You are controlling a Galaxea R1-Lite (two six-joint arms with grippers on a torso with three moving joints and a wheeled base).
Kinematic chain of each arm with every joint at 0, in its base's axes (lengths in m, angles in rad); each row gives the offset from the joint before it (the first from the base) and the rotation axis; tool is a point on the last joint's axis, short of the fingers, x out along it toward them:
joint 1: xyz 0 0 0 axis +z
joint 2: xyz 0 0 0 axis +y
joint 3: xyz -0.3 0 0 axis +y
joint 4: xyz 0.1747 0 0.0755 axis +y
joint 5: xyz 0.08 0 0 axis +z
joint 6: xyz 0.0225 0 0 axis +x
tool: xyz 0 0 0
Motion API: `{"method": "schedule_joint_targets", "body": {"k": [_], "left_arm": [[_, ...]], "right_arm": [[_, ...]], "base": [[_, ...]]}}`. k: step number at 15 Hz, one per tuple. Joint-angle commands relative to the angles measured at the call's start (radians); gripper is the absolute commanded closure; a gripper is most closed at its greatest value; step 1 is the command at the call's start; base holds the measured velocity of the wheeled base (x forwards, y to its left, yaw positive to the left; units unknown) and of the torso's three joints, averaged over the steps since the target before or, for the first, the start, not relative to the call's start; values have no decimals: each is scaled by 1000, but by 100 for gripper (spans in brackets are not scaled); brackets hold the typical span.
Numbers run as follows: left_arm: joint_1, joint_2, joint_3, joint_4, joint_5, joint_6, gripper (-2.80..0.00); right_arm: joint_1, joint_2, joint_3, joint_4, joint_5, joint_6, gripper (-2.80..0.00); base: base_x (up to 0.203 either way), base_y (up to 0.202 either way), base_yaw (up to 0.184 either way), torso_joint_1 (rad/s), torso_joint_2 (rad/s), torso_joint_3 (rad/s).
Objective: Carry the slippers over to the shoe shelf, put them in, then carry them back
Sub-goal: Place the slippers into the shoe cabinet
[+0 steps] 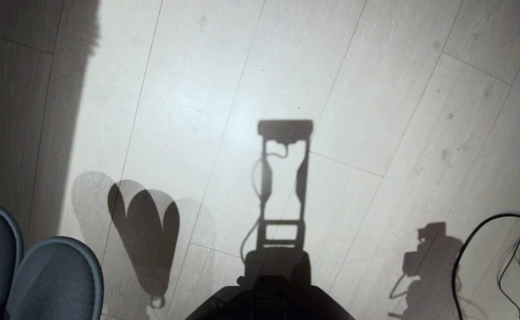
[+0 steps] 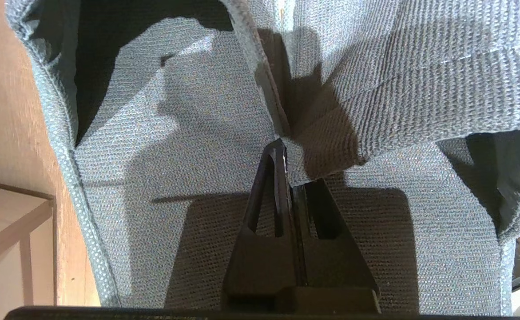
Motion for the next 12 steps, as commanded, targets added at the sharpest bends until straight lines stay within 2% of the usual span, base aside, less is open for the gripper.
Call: {"method": "schedule_joint_targets", "body": {"k": [1,12], "left_arm": [[0,2,9,1,0,-2,0],[0,2,9,-1,19,-47,0]], "right_arm": [[0,0,0,0,0,0,0],[-1,0,0,-2,0,3,0]], "base": [[0,0,0,5,0,108],[0,0,0,1,3,195]]}}
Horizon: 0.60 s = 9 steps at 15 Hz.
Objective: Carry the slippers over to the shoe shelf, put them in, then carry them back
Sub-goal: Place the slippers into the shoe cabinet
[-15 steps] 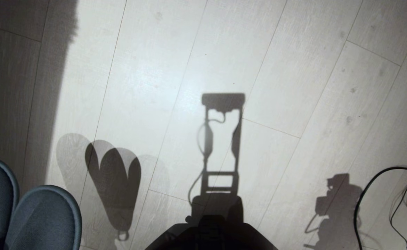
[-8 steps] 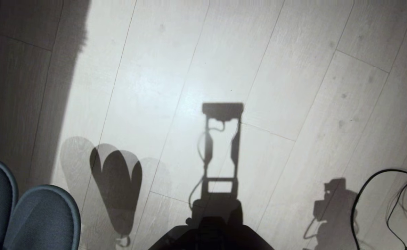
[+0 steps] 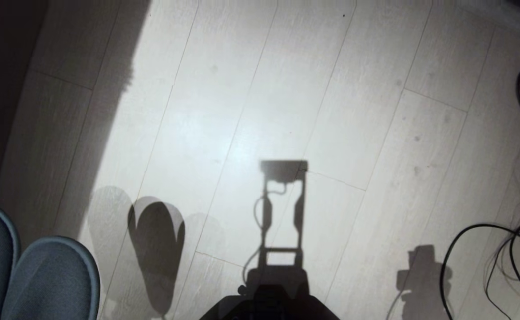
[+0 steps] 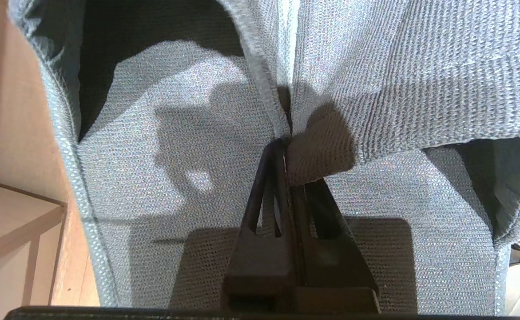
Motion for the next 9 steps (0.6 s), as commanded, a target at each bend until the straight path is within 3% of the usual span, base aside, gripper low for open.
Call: {"method": "schedule_joint_targets", "body": {"k": [1,9], "left_arm": [[0,2,9,-1,1,0,0],[0,2,5,11,1,7,0]], "right_arm": [[0,1,0,0,1,2,0],[-1,1,0,1,1,-3,0]], "base": [[0,0,0,2,4,205],[0,0,0,1,3,200]]}}
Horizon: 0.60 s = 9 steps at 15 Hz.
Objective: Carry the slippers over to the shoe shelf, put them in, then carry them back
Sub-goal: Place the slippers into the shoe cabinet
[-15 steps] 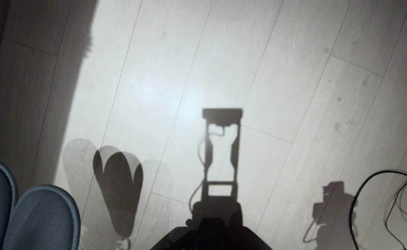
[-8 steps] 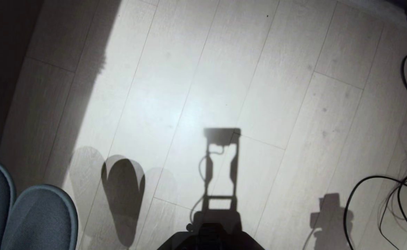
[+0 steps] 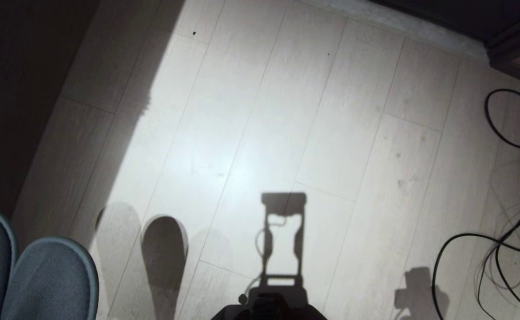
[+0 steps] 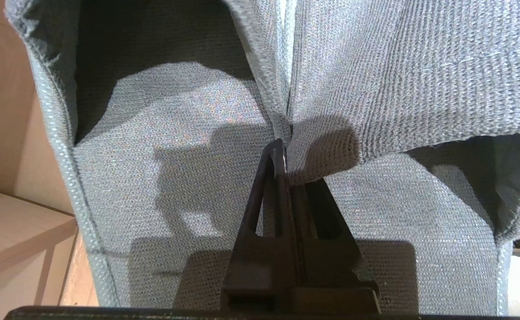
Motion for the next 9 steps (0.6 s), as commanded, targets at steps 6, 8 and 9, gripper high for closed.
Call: {"method": "schedule_joint_targets", "body": {"k": [6,8,9], "left_arm": [[0,2,6,-1,-3,0,0],[0,2,6,-1,-1,0,0],[0,2,6,-2,-1,0,0]], "right_arm": [[-1,3,0,0,0,-2,0],[-1,3,0,-1,-1,-3,0],[-1,3,0,-2,-1,-3,0]], "base": [[0,0,0,4,3,203],[0,0,0,4,4,206],[0,0,0,0,3,203]]}}
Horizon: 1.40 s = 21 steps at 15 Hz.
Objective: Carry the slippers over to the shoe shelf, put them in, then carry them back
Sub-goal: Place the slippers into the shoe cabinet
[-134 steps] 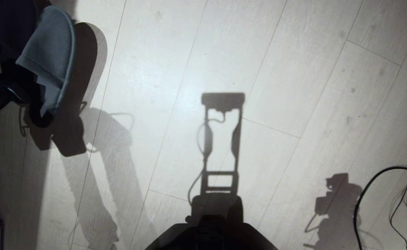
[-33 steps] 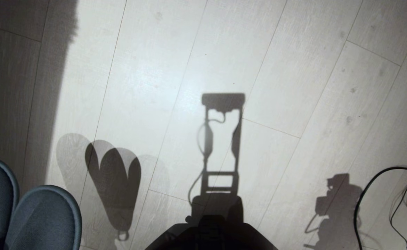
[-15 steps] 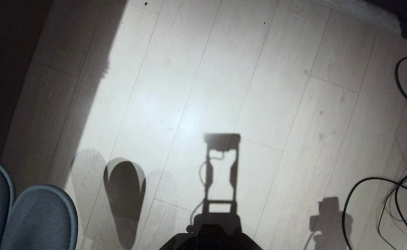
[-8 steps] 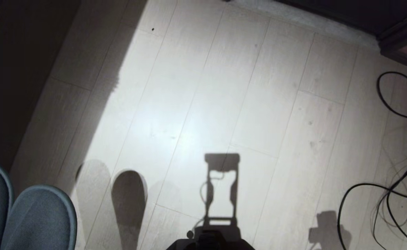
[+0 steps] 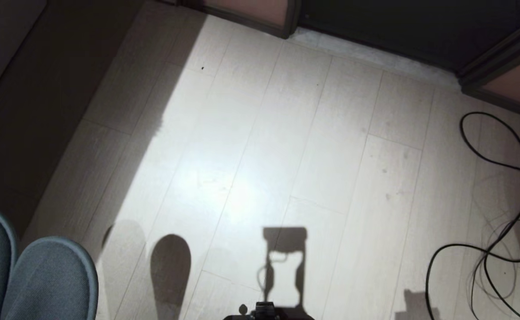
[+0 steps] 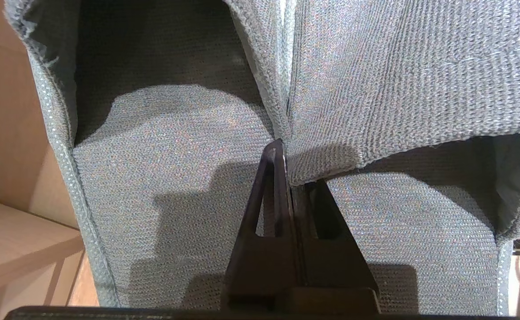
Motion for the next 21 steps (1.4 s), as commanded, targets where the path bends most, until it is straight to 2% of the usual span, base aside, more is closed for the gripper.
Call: {"method": "schedule_joint_targets", "body": {"k": [1,21], "left_arm": [[1,2,6,-1,-1,0,0],[1,2,6,-1,0,-5,0]], "right_arm": [[-1,2,0,-1,0,-2,0],[1,2,0,-1,0,-1,0]], "base": [[0,0,0,7,-1,200],[0,0,0,2,2,200]]}}
